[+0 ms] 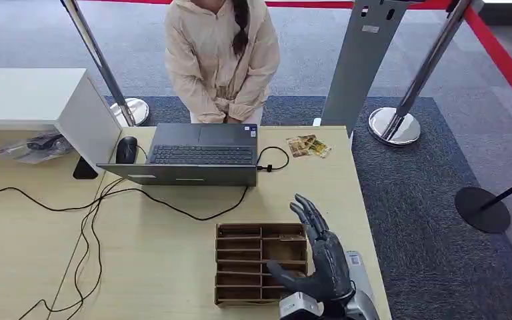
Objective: Pass the card to the sensor for recognition and then transmit it.
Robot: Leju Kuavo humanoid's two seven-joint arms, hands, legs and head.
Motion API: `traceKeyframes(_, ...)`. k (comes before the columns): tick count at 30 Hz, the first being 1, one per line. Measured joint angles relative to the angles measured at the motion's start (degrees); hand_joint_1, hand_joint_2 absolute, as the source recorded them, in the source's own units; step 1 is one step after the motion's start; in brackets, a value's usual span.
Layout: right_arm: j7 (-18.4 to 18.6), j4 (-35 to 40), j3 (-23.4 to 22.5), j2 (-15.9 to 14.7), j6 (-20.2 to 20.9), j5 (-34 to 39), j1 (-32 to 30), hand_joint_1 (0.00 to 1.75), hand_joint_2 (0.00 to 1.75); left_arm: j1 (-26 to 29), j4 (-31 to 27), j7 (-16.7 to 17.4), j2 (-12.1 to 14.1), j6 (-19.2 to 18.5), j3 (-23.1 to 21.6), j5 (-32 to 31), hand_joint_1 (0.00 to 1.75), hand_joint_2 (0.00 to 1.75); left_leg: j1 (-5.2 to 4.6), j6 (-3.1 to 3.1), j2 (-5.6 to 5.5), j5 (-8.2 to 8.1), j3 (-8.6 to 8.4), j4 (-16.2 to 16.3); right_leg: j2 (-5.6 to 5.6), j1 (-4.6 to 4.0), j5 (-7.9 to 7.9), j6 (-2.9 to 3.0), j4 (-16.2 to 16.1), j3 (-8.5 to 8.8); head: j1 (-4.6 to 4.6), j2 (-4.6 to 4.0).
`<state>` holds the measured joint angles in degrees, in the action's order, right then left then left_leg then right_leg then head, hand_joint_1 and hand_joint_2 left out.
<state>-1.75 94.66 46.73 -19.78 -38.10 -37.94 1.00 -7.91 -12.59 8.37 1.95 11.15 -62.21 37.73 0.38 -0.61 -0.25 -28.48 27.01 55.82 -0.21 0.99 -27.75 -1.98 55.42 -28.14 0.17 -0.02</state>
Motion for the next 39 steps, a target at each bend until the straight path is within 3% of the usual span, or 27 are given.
traceKeyframes(33,5.3,-3.0,1.9,1.5,0.0,-8.5,1.8,0.0,1.75,0.0,0.0,0.6,-0.3,0.0,-1.4,0.0,0.0,0.0,0.0,0.0,0.0,0.0,-0.01,0.0,0.0,0.0,0.0,0.0,0.0,0.0,0.0,0.02)
traceKeyframes(36,5.5,-3.0,2.1,1.5,0.0,-8.6,2.0,0.05,1.75,0.0,0.0,0.8,-0.3,0.0,-1.6,0.1,0.0,0.0,0.0,0.0,0.0,0.0,0.0,0.0,0.0,0.0,0.0,0.0,0.0,0.0,0.0,0.0)
traceKeyframes(37,5.7,-3.0,2.1,1.5,0.0,-8.8,2.1,0.14,1.75,-0.1,0.0,1.1,-0.3,0.0,-1.6,0.1,0.0,0.0,0.0,0.0,0.0,0.0,-0.01,0.0,0.0,0.0,0.0,0.0,0.0,0.0,0.0,0.0)
traceKeyframes(39,6.0,-3.0,2.2,1.5,0.0,-9.0,2.2,0.51,1.75,0.0,0.0,1.6,-0.3,0.0,-1.6,0.1,0.0,0.0,0.0,0.0,0.0,0.0,0.0,0.0,0.0,0.0,0.0,0.0,0.0,0.0,0.0,0.0)
